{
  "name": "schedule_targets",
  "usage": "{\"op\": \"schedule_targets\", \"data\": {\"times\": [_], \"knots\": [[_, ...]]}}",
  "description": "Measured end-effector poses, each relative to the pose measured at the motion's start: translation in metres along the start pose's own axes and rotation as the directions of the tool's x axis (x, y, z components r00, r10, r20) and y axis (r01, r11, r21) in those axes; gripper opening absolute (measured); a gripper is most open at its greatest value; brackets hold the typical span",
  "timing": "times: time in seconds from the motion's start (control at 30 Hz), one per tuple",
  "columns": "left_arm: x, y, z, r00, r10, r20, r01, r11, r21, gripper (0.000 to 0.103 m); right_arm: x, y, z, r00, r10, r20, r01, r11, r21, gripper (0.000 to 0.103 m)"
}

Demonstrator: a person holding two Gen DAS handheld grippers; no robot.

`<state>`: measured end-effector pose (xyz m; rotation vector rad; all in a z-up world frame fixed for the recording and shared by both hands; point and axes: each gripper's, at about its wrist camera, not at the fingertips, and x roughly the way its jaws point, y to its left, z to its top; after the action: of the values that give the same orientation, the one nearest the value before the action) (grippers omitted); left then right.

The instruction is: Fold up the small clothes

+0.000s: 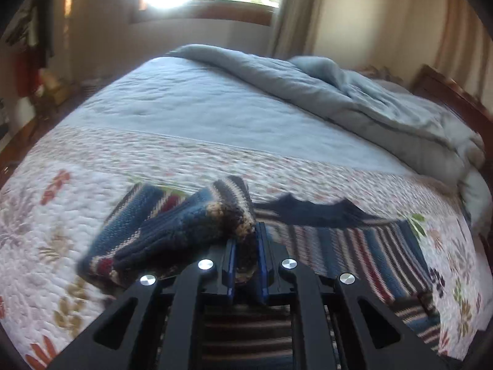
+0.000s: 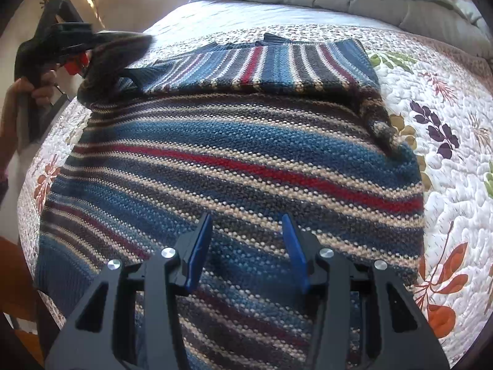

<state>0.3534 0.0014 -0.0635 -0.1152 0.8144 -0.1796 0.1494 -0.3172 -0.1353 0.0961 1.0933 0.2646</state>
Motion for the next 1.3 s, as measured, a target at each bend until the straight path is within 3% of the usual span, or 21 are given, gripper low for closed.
{"op": "schedule_targets", "data": {"times": [0.1,0.17,0.23,0.33,0.4,0.47,0.57,0.63,0.73,0.77,0.9,0.97,1.03,1.1,1.2,1.3], "knots": [[0.031,-0.048,-0.026,0.993,-0.01,-0.114,0.023,0.994,0.11,0.013,-0.001,-0.004,0.0,1.0,0.02,0.002,-0.02,1.0,0.016,0.047],[0.056,-0.07,-0.05,0.977,0.036,-0.209,0.004,0.982,0.188,0.017,-0.001,-0.006,-0.001,1.0,0.025,0.002,-0.025,0.999,0.02,0.047],[0.075,-0.075,-0.072,0.954,0.037,-0.298,0.029,0.976,0.215,0.02,0.0,-0.006,-0.001,1.0,0.024,-0.003,-0.024,1.0,0.017,0.048],[0.066,-0.075,-0.082,0.96,0.027,-0.28,0.042,0.971,0.235,0.035,0.002,-0.005,-0.002,1.0,0.021,-0.006,-0.021,1.0,0.01,0.049],[0.05,-0.064,-0.085,0.956,-0.041,-0.29,0.095,0.98,0.175,0.054,0.002,-0.003,-0.001,1.0,0.018,-0.008,-0.018,1.0,0.004,0.05],[0.027,-0.054,-0.088,0.956,-0.094,-0.279,0.132,0.984,0.121,0.061,0.002,-0.001,0.0,1.0,0.009,-0.01,-0.009,1.0,0.0,0.05],[-0.004,-0.034,-0.092,0.972,-0.01,-0.234,0.033,0.995,0.095,0.065,0.001,0.003,0.003,1.0,-0.008,-0.018,0.008,1.0,-0.003,0.05],[-0.017,-0.008,-0.094,0.971,0.058,-0.232,-0.05,0.998,0.042,0.066,0.0,0.005,0.008,1.0,-0.008,-0.022,0.008,1.0,0.003,0.05],[-0.026,0.029,-0.094,0.944,0.229,-0.237,-0.235,0.972,0.0,0.066,-0.007,0.018,0.029,1.0,-0.017,-0.019,0.016,1.0,-0.026,0.05],[-0.028,0.039,-0.093,0.941,0.252,-0.226,-0.261,0.965,-0.011,0.066,-0.01,0.026,0.041,1.0,-0.021,-0.012,0.02,0.999,-0.046,0.05],[-0.028,0.082,-0.092,0.936,0.259,-0.238,-0.286,0.955,-0.083,0.073,-0.009,0.062,0.09,1.0,0.024,-0.019,-0.026,0.997,-0.078,0.05],[-0.019,0.09,-0.089,0.917,0.288,-0.275,-0.318,0.945,-0.071,0.073,0.0,0.091,0.121,0.998,0.06,-0.023,-0.062,0.993,-0.097,0.05],[-0.016,0.098,-0.084,0.908,0.33,-0.26,-0.361,0.929,-0.082,0.073,0.014,0.115,0.145,0.995,0.094,-0.026,-0.096,0.991,-0.098,0.05],[-0.01,0.101,-0.079,0.898,0.348,-0.268,-0.378,0.923,-0.068,0.073,0.03,0.141,0.164,0.996,0.081,-0.025,-0.083,0.989,-0.126,0.051],[-0.006,0.11,-0.073,0.914,0.294,-0.28,-0.336,0.935,-0.112,0.073,0.049,0.172,0.18,0.999,0.04,-0.022,-0.043,0.98,-0.192,0.057],[-0.004,0.115,-0.075,0.896,0.341,-0.284,-0.383,0.918,-0.104,0.073,0.065,0.195,0.187,1.0,0.02,-0.023,-0.025,0.968,-0.249,0.06]]}}
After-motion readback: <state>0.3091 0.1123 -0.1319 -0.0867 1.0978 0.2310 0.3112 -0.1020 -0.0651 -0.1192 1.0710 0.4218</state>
